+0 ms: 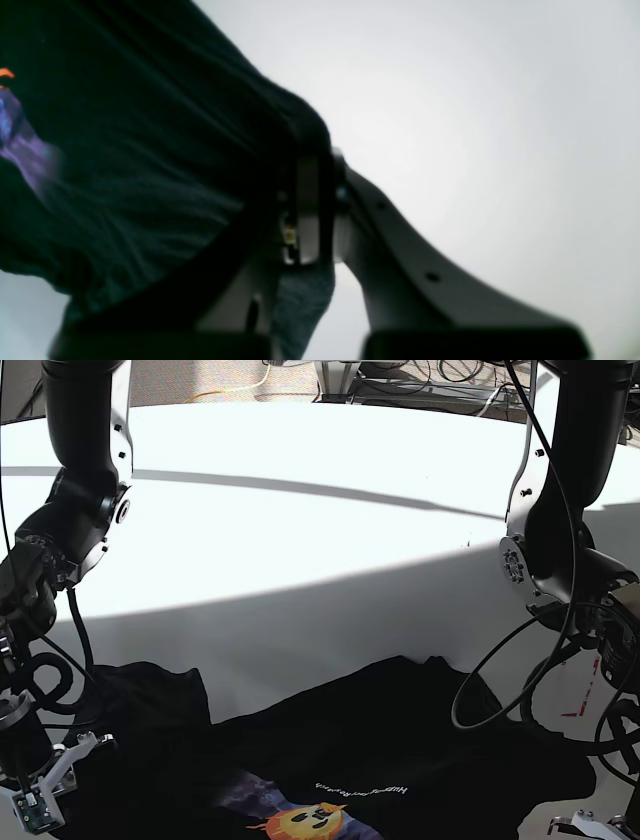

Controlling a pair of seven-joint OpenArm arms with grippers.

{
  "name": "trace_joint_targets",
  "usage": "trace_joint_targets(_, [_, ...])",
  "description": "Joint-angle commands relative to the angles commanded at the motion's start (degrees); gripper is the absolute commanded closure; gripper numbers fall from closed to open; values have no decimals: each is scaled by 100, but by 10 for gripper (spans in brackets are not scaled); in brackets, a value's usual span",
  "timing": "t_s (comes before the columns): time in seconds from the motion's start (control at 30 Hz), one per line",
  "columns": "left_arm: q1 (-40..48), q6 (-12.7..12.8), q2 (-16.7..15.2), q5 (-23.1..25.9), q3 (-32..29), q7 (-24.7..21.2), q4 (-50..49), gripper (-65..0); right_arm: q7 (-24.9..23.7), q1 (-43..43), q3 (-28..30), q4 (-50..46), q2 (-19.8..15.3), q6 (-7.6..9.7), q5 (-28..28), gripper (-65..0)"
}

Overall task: Layout the t-shirt on the table in an organized manner, then fold the t-shirt properly
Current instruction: 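Swing the held t-shirt and lay it down, releasing the left gripper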

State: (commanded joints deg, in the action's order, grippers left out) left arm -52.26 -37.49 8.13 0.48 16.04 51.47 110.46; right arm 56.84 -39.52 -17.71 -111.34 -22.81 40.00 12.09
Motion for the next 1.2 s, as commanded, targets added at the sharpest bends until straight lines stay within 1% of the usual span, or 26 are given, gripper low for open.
trace_joint_targets(0.1, [484, -26, 9, -18, 9, 0, 53, 0, 0, 484, -18, -158, 9, 0, 9, -2])
trace_joint_targets(0.2, [1081, -251, 9, -18, 26, 0, 141, 0, 0, 1064, -53, -352, 18, 0, 18, -2])
trace_joint_targets(0.27, [1451, -251, 9, -18, 26, 0, 246, 0, -9, 1477, -176, -440, 53, 0, 26, -2])
trace_joint_targets(0.4, [2462, -251, 9, -35, 35, 0, 413, 0, -35, 2215, -510, -475, 360, 0, 26, -2])
trace_joint_targets(0.43, [2558, -251, 9, -35, 35, 0, 422, 0, -35, 2277, -554, -475, 387, 0, 26, -2])
trace_joint_targets(0.57, [3402, -251, 0, -88, 211, 0, 484, 0, -35, 2840, -818, -475, 457, 0, 18, -2])
trace_joint_targets(0.7, [4070, -251, 0, -466, 571, 0, 492, 0, -35, 3297, -949, -475, 510, 0, 18, -2])
trace_joint_targets(0.87, [4967, -251, 9, -1116, 923, 0, 484, 0, -35, 3771, -949, -475, 580, 0, 18, -2])
trace_joint_targets(1.0, [5679, -251, -9, -1354, 985, 0, 484, 0, -35, 4018, -949, -475, 580, 0, 18, -2])
trace_joint_targets(1.13, [6374, -251, 0, -1679, 1011, 0, 492, 0, -35, 4193, -949, -475, 580, 0, 18, -2])
trace_joint_targets(1.2, [6752, -251, 9, -1846, 1116, 0, 492, 0, -35, 4281, -949, -475, 580, 0, 9, -2])
